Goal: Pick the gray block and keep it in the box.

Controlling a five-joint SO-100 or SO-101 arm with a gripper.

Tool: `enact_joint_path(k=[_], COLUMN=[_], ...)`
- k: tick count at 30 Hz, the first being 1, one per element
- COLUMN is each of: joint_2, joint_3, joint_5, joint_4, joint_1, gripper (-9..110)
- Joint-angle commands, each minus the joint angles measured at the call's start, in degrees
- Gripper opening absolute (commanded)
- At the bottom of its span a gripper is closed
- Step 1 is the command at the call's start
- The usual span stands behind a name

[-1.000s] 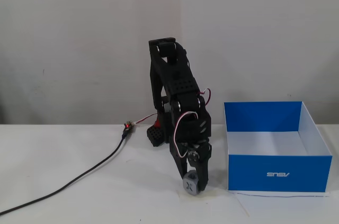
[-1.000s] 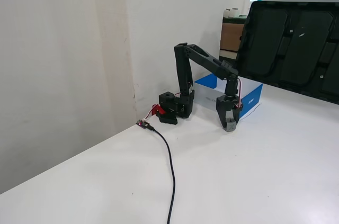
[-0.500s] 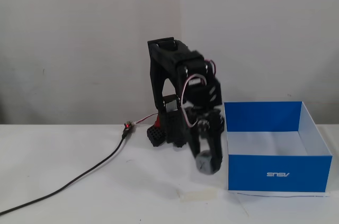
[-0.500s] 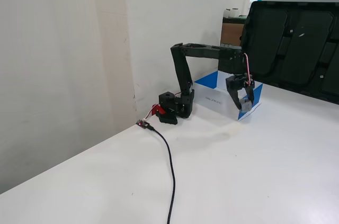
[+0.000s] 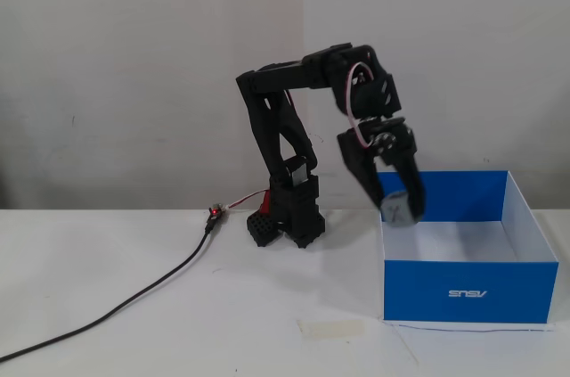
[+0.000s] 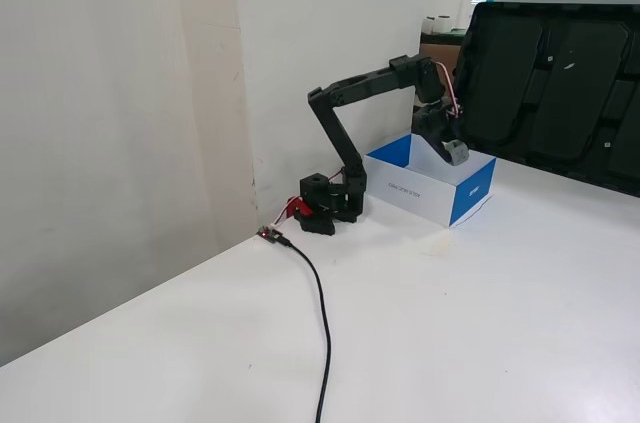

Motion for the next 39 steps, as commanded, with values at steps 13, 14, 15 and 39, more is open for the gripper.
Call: enact_joint_path(k=[13,14,15,39], joint_2=[0.8,0.0,-0.9,2.2], joint_3=[-4.3,-4.7,-5.1,-1.1], joint_5=[1.0,1.0,1.0,-5.2], joint_4=[3.8,3.7,3.5,4.7], joint_1=[-21.8,-21.7,-21.6,-4.7], gripper=[8,9,10,8])
